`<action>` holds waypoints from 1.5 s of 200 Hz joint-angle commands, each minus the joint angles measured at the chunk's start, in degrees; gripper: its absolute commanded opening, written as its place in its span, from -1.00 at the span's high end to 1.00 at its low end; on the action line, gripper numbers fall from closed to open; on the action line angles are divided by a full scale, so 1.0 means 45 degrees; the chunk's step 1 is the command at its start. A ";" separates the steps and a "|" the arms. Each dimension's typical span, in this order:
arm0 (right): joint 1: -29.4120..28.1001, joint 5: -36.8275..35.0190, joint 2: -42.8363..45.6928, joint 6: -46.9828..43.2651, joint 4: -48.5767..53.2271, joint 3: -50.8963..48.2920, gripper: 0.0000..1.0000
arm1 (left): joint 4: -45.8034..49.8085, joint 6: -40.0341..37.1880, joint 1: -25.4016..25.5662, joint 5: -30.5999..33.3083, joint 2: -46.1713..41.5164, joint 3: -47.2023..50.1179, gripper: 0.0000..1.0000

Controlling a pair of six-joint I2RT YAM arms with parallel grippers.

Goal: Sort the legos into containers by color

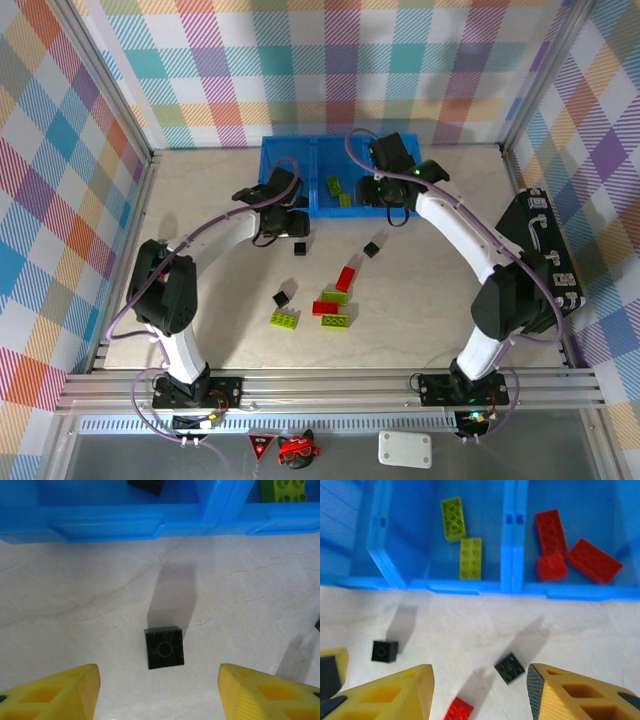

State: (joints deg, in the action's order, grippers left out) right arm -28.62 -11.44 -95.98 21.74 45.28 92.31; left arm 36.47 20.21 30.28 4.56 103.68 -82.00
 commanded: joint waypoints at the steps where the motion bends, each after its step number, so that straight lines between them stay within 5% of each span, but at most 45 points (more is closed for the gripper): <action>1: 0.0147 -0.0309 0.1319 0.0486 -0.0270 -0.1212 -0.08 | 0.0611 0.0449 0.0322 0.0947 0.0693 -0.0557 -0.33; 90: 0.0403 -0.0294 0.3761 0.1039 -0.0413 -0.4484 -0.08 | 0.0456 0.1369 0.0849 0.1205 0.2958 -0.1195 -0.30; 180: 0.0423 -0.0325 0.4063 0.1302 -0.0442 -0.4772 -0.06 | 0.0300 0.1289 0.0848 0.1124 0.3450 -0.1166 0.26; 300: 0.0423 -0.0328 0.4142 0.1366 -0.0296 -0.4559 -0.05 | 0.0679 0.1057 0.0848 0.1440 0.2606 -0.1435 0.40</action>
State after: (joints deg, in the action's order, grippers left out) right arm -26.98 -12.45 -78.26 26.87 43.75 71.18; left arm 37.43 25.91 33.63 9.56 118.24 -86.43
